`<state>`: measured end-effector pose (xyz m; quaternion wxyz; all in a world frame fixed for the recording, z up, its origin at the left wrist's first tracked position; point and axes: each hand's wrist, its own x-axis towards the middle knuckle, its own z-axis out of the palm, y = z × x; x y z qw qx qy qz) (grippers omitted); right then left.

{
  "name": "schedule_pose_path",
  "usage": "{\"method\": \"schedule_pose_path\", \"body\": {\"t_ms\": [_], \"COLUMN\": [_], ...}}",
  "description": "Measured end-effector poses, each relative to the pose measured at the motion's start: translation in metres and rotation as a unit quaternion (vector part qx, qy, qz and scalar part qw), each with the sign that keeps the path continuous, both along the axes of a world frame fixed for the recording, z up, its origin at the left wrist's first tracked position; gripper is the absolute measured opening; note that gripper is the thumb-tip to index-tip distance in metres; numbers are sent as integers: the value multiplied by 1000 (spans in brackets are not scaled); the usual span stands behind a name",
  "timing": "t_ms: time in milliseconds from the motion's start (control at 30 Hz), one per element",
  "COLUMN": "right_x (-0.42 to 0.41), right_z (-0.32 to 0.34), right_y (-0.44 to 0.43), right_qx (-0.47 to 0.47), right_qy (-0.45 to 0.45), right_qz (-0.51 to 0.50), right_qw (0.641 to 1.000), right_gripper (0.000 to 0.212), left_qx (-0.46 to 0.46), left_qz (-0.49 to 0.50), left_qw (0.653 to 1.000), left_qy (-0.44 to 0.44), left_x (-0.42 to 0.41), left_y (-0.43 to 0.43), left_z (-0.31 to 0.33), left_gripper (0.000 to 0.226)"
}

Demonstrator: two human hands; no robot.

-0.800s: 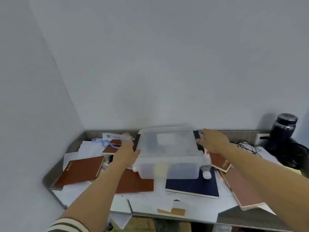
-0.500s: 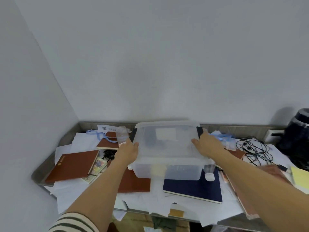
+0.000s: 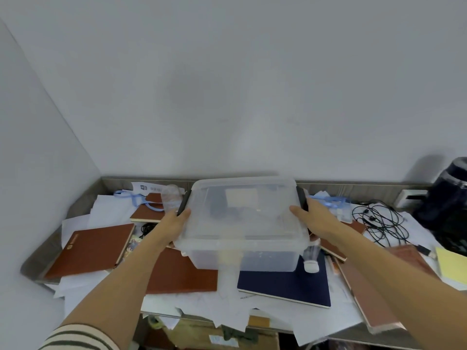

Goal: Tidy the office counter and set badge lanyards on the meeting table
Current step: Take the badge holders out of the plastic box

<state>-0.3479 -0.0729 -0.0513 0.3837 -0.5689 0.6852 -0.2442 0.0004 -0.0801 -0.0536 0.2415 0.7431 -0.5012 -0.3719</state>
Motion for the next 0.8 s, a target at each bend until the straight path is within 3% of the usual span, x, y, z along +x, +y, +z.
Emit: {"method": "schedule_pose_path", "body": {"t_ms": [67,167,233,300,367,433,533,700,800], "right_x": [-2,-1,1,1,4,6,5,16,42], "right_z": [-2,-4,-3,0,9,11,14,34,36], "right_y": [1,1,5,8,13,13,12,12,11], "right_qx": [12,10,-22,-79,-115,-103,-78,-100,-79], "right_qy": [-33,-29,82,218,325,383,348,104,156], "right_qz": [-10,-26,-30,-41,-27,-7,-18,-7,47], "right_qw": [999,999,996,972,938,918,934,990,984], "right_gripper": [32,56,81,91,80,68,59,47,63], "left_qx": [18,-24,-83,-134,-155,-132,-125,-180,-200], "left_qz": [36,55,58,40,13,-3,20,97,118], "left_qw": [996,994,995,979,949,942,967,979,967], "left_qy": [77,87,-8,-149,-275,-308,-223,-26,102], "left_x": [1,2,2,3,1,-4,-12,-22,-28], "left_y": [4,3,3,4,6,7,11,17,23], "left_z": [2,-3,-9,-11,-7,-3,3,24,47], "left_gripper": [39,46,63,65,49,41,31,20,14]}}
